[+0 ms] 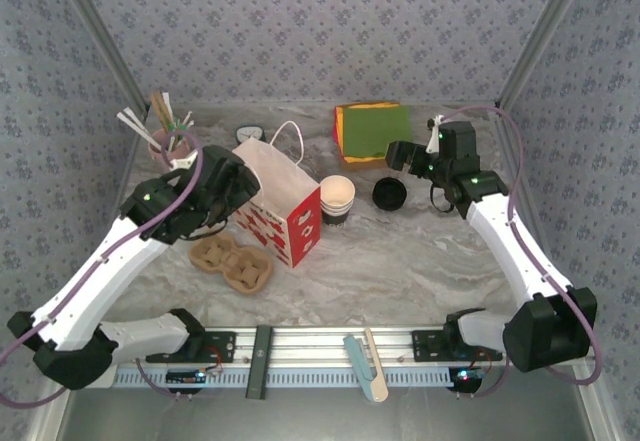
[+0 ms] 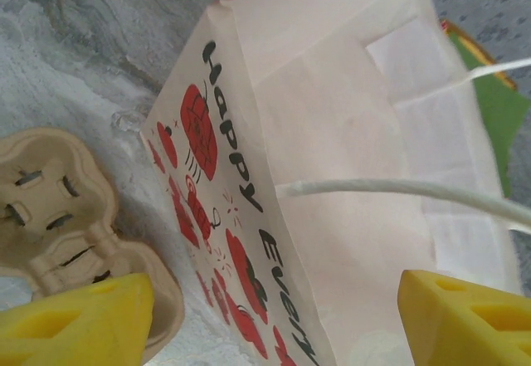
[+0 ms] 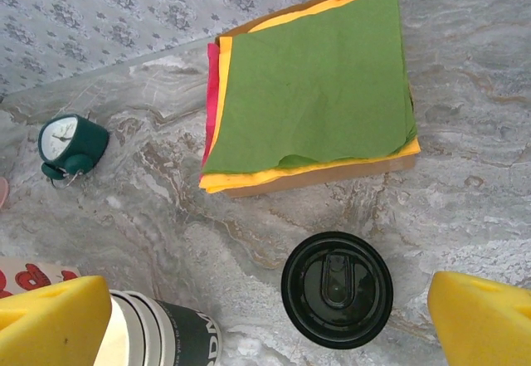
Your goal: Pack the takeout coffee
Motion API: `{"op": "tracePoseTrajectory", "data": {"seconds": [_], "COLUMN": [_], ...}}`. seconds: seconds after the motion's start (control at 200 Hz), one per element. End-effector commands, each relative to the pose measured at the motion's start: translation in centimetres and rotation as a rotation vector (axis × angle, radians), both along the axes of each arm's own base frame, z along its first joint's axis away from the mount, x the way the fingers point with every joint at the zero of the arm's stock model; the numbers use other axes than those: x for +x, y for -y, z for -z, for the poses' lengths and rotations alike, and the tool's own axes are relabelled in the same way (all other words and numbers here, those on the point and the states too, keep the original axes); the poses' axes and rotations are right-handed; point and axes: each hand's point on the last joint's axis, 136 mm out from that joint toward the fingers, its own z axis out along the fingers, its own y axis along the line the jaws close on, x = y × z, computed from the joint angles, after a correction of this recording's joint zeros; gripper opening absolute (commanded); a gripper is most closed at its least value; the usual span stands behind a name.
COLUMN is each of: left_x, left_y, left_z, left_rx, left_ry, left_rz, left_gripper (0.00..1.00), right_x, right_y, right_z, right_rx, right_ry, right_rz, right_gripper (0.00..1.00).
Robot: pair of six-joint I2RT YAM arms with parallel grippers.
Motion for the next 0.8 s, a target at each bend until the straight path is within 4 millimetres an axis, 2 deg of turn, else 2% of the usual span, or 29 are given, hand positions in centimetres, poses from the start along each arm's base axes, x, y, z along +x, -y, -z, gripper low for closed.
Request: {"op": "tracePoseTrajectory", "data": {"seconds": [0.0, 0.21, 0.27, 0.425, 0.595, 0.795], "left_x": [0.0, 1.3, 1.7, 2.4, 3.4, 4.6], "left_y": [-0.3, 0.4, 0.7, 0.4, -0.2, -1.0], "left_z": [0.2, 0.9, 1.4, 2.7, 3.5, 3.4], "left_rx": [0.021, 0.036, 0.040, 0.063, 0.065, 0.094], "left_ry": [-0.015, -0.009, -0.023, -0.068, -0.091, -0.094], "left_rz": [-0.027, -0.034, -0.031, -0.040, -0.031, -0.026], "left_gripper": [0.75, 0.66, 0.61, 0.59, 0.43, 0.22], "right_x": [-0.6, -1.2, -1.2, -1.4, -1.5, -1.5], "right_y": [0.1, -0.1, -0.1, -0.3, -0.6, -0.5], "right_z": [-0.7, -0.6, -0.6, -0.4, -0.4, -0.6], "right_rx": [-0.009, -0.006, -0.005, -0.010, -0.014, -0.030], "right_ry": [0.022, 0.026, 0.028, 0.022, 0.023, 0.027], "right_rz": [0.002, -0.002, -0.005, -0.013, -0.019, -0.016], "right_gripper": [1.00, 1.00, 1.00, 1.00, 1.00, 1.00]}}
